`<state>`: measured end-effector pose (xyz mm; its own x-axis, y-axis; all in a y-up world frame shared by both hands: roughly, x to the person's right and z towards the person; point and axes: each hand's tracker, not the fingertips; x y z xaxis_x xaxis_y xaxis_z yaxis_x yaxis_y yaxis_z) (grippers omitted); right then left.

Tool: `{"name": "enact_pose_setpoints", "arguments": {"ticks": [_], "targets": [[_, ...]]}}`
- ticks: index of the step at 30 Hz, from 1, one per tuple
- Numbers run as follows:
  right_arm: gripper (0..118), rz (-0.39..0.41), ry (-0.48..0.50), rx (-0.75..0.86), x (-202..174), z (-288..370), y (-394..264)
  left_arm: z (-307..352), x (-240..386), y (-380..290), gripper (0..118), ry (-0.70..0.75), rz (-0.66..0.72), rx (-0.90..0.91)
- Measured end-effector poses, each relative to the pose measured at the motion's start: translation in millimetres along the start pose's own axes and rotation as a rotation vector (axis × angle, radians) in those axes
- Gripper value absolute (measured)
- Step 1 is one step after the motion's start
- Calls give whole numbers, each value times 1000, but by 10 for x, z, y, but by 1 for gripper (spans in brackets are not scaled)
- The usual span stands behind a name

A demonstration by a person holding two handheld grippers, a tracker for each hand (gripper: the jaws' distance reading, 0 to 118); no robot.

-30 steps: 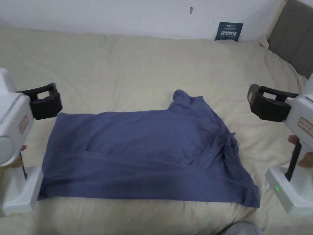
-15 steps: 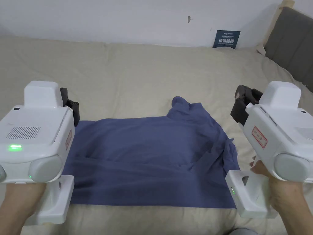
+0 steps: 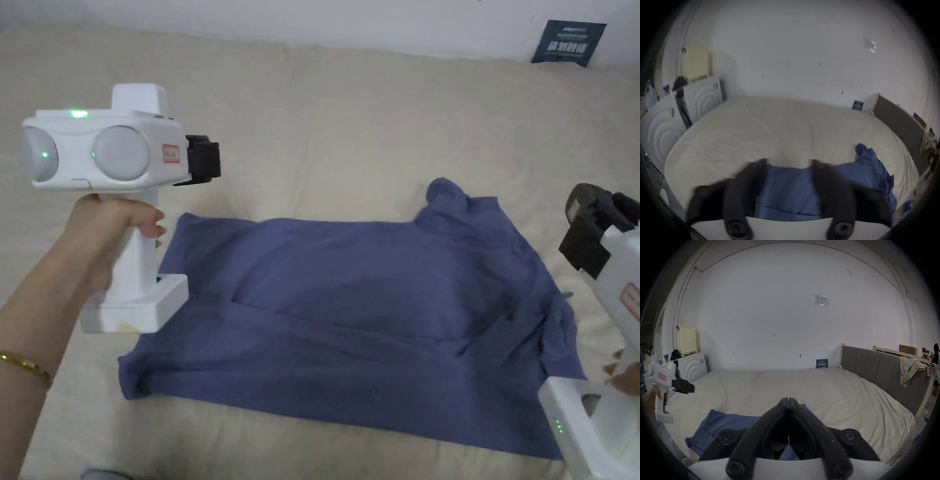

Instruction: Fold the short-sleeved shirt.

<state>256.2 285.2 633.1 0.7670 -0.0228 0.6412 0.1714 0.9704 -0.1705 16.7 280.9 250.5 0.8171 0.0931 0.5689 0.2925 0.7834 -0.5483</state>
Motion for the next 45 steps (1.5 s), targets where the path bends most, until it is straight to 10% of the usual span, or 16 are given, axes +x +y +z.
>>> {"name": "enact_pose_setpoints", "arguments": {"ticks": [3, 10, 22, 24, 31, 37, 45], "targets": [[1, -17, 9, -33, 15, -220, -67, -503, -166, 116, 118, 30, 33, -136], [1, -27, -9, -159, 30, -794, -350, -1709, -435, 18, 117, 121, 35, -398], [1, -46, -55, -285, 97, -1109, -701, -2256, -465, -204, 65, 115, -35, -413], [1, -74, -58, -291, 128, -1127, -671, -2181, -438, -176, 0, 141, -40, -407], [3, -5, -52, -333, 315, -1530, -202, -1660, -341, 60, 0, 75, -4, -268], [100, -30, -49, -564, 669, -2452, 125, -1226, -272, 219, 0, 18, 6, -163], [111, 35, -179, -923, 790, -3537, -419, -1190, -309, 149, 0, 11, 6, -165]]}}
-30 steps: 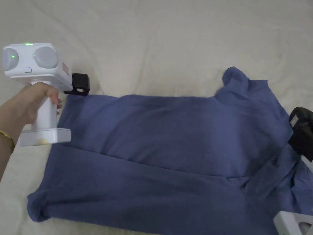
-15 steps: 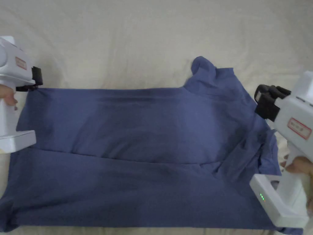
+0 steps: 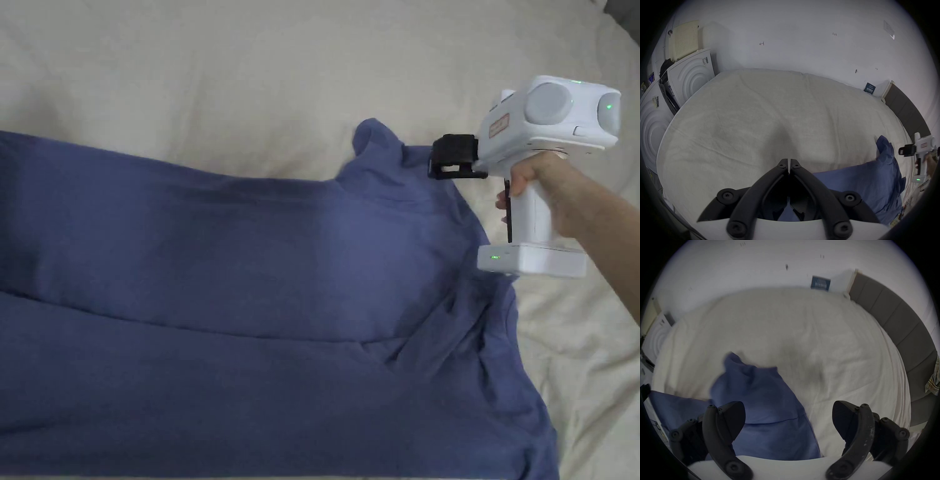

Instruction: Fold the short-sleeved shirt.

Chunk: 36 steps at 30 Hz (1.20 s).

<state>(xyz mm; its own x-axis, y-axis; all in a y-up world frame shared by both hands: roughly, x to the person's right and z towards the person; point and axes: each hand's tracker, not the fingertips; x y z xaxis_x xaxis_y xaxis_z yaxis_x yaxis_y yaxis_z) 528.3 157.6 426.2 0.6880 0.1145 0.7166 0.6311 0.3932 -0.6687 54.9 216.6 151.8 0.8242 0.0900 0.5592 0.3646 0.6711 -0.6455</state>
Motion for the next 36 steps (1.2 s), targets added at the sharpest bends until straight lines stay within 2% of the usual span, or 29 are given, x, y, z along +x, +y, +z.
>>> {"name": "enact_pose_setpoints", "arguments": {"ticks": [2, 4, 6, 7, 8, 9, 10, 11, 13, 15, 17, 23, 28, 32, 36], "targets": [[107, -2, -29, -25, -24, -245, -37, -92, -63, -9, 0, 1, 3, -9], [83, 2, -59, -48, -90, -414, -69, -174, -101, -34, 0, 13, 3, -27], [73, -8, -25, -6, -119, -471, -102, -259, -131, -50, 0, 32, -5, -49], [73, -29, 22, 4, -132, -468, -101, -286, -149, -57, 0, 32, -4, -55], [61, -60, 40, 0, -137, -428, -88, -309, -157, -66, 0, 33, -1, -59], [37, -81, 62, 18, -136, -359, -73, -325, -164, -74, 0, 36, 5, -63], [6, -78, 57, 28, -136, -285, -55, -328, -169, -75, 0, 35, 11, -66], [3, -77, 53, 37, -129, -199, -44, -320, -168, -74, 0, 32, 20, -70], [3, -39, 107, 33, -51, 12, -8, -236, -147, -85, 0, 29, 29, -70], [3, -16, 79, 90, 20, 273, -22, -130, -137, -87, 0, 24, 34, -64], [3, -18, 108, 108, 147, 542, -81, 35, -131, -105, 0, 8, 44, -54], [3, -1, 142, 255, 472, 1359, -649, 671, -163, -280, 0, -30, 37, 6], [3, -33, 174, 322, 744, 1756, -1499, 1142, -239, -728, 0, -50, 51, 26], [3, -60, 169, 306, 824, 1766, -2267, 1356, -278, -1252, 0, -57, 75, -2], [3, -151, 179, 228, 849, 1591, -3009, 1338, -374, -1836, 0, -34, 151, -83]]}}
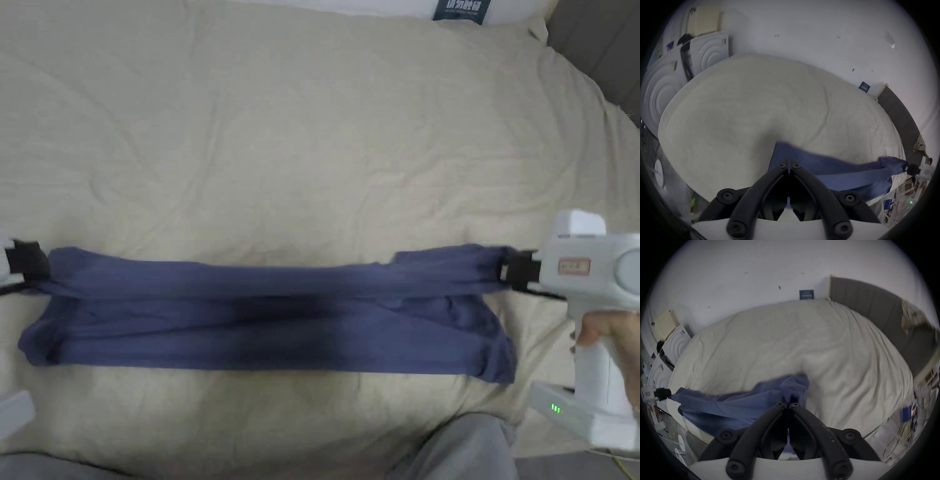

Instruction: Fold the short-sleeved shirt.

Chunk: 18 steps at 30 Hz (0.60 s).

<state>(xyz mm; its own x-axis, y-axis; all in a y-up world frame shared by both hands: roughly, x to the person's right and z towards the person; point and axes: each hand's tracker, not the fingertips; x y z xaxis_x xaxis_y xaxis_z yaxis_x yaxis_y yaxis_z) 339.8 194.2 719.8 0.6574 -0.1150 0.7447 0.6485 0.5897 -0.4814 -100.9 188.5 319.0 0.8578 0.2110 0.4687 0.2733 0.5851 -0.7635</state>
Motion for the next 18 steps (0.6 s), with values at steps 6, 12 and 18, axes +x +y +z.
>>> {"name": "enact_pose_setpoints", "arguments": {"ticks": [6, 12, 18], "targets": [[31, -89, -21, -79, 59, -134, -638, -192, -117, -546, 49, 138, 54, -111], [93, 33, -102, 92, 105, 240, -359, 180, -104, -300, 118, 163, 47, 123], [118, 169, -113, 570, -320, 1104, -7, 814, 457, -34, 118, 151, -157, 556]]}}
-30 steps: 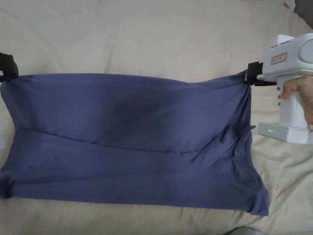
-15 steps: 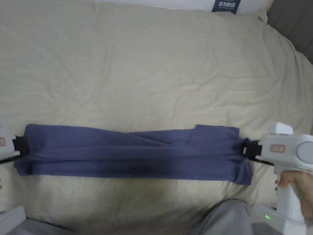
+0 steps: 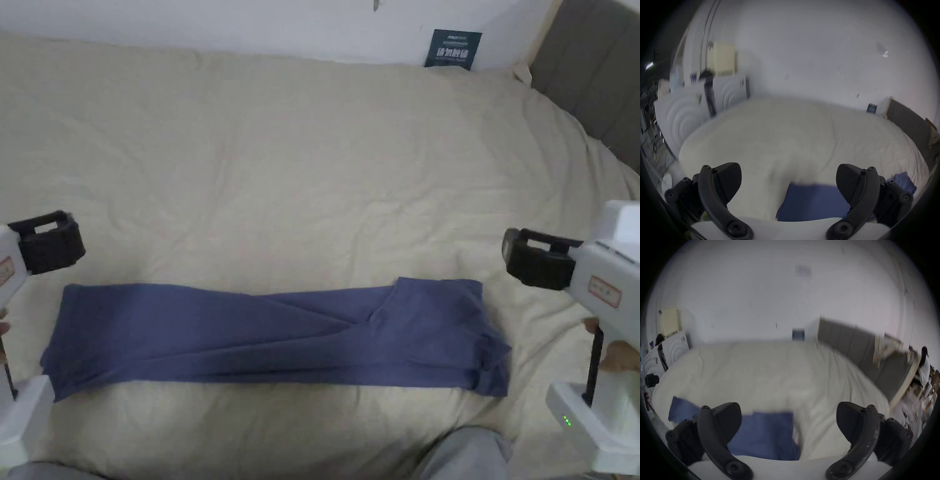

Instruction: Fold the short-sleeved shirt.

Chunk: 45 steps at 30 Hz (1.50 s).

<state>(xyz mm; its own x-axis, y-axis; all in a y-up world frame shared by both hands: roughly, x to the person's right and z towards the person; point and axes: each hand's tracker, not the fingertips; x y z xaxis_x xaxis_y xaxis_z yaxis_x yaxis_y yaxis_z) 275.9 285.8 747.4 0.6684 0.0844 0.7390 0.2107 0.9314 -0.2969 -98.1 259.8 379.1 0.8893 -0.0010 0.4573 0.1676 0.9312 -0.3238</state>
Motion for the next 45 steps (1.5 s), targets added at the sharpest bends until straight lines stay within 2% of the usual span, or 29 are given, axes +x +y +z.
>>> {"name": "enact_pose_setpoints", "arguments": {"ticks": [4, 7, 10, 13, 14, 16, 17, 18, 19, 21, 27, 32, 34, 35, 36, 38, 39, 41, 45], "targets": [[118, 30, 27, 231, -272, 244, 213, 290, 417, 169, 118, -20, -131, 246], [118, 60, 17, 344, -476, 312, 191, 403, 646, 198, 118, -60, -153, 338], [118, 21, 20, 326, -584, 270, 188, 473, 827, 192, 118, -92, -171, 350], [118, -60, 78, 257, -627, 209, 176, 478, 909, 153, 113, -138, -155, 334], [116, -72, 94, 250, -639, 203, 159, 481, 932, 134, 102, -147, -149, 327], [80, -68, 68, 254, -697, 212, 123, 424, 964, 95, 58, -169, -142, 290], [52, -66, 65, 251, -708, 208, 108, 414, 977, 79, 35, -177, -137, 272], [11, -69, 63, 237, -715, 192, 100, 405, 988, 58, 10, -178, -129, 263], [3, -92, 66, 226, -720, 200, 85, 396, 998, 39, 1, -181, -123, 257], [2, -112, 97, 202, -714, 204, 74, 395, 997, 22, 0, -207, -121, 232], [1, -89, 88, 167, -746, 188, 31, 359, 936, 6, 0, -221, -106, 192], [1, -77, 101, 140, -802, 175, 21, 132, 588, 82, 2, -260, 10, 84], [1, -78, 112, 128, -813, 163, 8, -56, 355, 121, 28, -243, 78, 14], [1, -79, 119, 119, -819, 154, -1, -126, 233, 135, 48, -240, 114, -9], [1, -79, 119, 115, -845, 148, -12, -247, 80, 142, 76, -257, 146, -57], [1, -71, 116, 99, -878, 115, -32, -489, -200, 110, 112, -291, 181, -172], [1, -68, 114, 92, -893, 95, -42, -587, -342, 68, 118, -306, 207, -227], [1, -64, 114, 74, -921, 51, -59, -753, -623, -44, 118, -294, 264, -294], [1, -65, 100, 33, -971, -42, -101, -1051, -1124, -418, 118, -412, 445, -473]]}}
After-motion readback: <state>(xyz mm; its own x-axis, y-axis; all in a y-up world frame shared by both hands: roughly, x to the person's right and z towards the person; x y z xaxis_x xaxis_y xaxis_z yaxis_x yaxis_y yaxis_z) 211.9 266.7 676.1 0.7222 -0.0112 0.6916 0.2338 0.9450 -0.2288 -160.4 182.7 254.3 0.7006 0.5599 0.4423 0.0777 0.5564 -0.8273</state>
